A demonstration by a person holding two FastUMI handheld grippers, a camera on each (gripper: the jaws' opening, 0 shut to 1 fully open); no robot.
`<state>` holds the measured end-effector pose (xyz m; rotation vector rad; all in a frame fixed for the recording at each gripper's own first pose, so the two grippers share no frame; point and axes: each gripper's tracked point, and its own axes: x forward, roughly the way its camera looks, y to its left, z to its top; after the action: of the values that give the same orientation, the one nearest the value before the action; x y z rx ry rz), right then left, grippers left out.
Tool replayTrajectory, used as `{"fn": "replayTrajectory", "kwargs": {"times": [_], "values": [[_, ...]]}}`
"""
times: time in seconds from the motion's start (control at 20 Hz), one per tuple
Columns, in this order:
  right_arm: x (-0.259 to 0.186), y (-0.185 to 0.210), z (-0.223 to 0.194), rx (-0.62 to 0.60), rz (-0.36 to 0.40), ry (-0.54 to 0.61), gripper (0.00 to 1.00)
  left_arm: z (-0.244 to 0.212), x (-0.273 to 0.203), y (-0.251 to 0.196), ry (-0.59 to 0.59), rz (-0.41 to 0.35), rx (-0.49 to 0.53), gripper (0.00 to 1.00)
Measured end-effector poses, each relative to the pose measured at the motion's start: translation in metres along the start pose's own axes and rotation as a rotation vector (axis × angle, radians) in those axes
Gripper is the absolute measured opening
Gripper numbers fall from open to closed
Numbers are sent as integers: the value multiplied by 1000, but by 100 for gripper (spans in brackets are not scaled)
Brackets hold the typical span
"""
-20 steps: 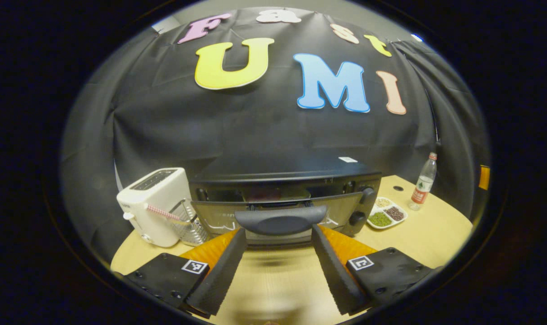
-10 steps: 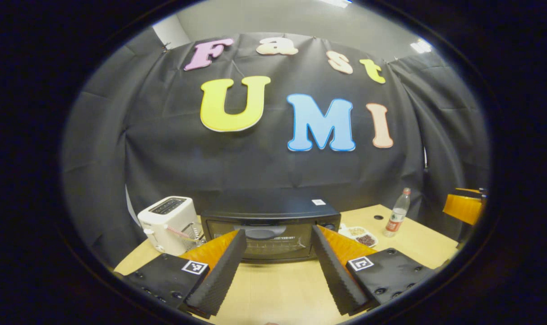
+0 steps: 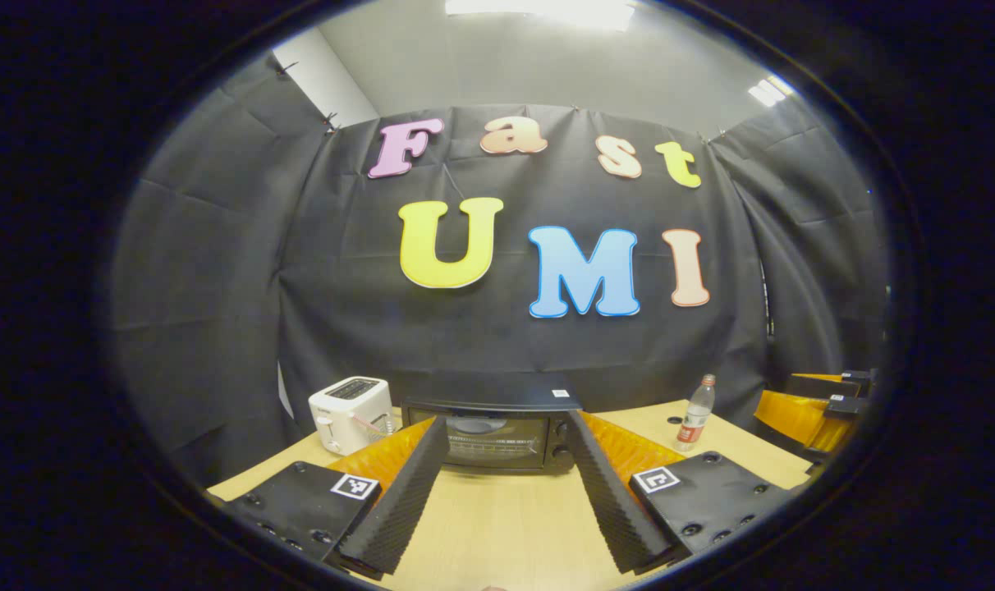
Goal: Open the electric oven with the left hand, put the food in, and close the electric oven.
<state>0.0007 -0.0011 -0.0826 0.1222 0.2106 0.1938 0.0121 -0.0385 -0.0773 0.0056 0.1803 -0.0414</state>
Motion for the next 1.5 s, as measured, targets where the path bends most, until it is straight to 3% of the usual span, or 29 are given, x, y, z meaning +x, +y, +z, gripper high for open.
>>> {"fn": "replayTrajectory", "kwargs": {"times": [0.15, 0.45, 0.55, 0.6, 1.15, 1.2, 1.5], "values": [[-10, 3, 9, -3, 7, -31, 96, 7, -22, 2, -10, 10, 20, 100], [-23, 16, 17, -29, 0, -56, 96, 15, -45, 13, -15, 6, 9, 100], [-27, 19, 22, -36, -16, -73, 96, 16, -51, 19, -21, 6, 6, 90], [-29, 21, 24, -35, -21, -81, 96, 18, -54, 24, -26, 9, 3, 100], [-35, 49, 33, -33, -11, -102, 96, 26, -70, 64, -51, 59, -5, 100], [-36, 51, 35, -36, -9, -107, 96, 28, -71, 66, -56, 64, -7, 97], [-41, 54, 41, -39, 0, -140, 96, 32, -72, 70, -51, 69, 15, 100]]}}
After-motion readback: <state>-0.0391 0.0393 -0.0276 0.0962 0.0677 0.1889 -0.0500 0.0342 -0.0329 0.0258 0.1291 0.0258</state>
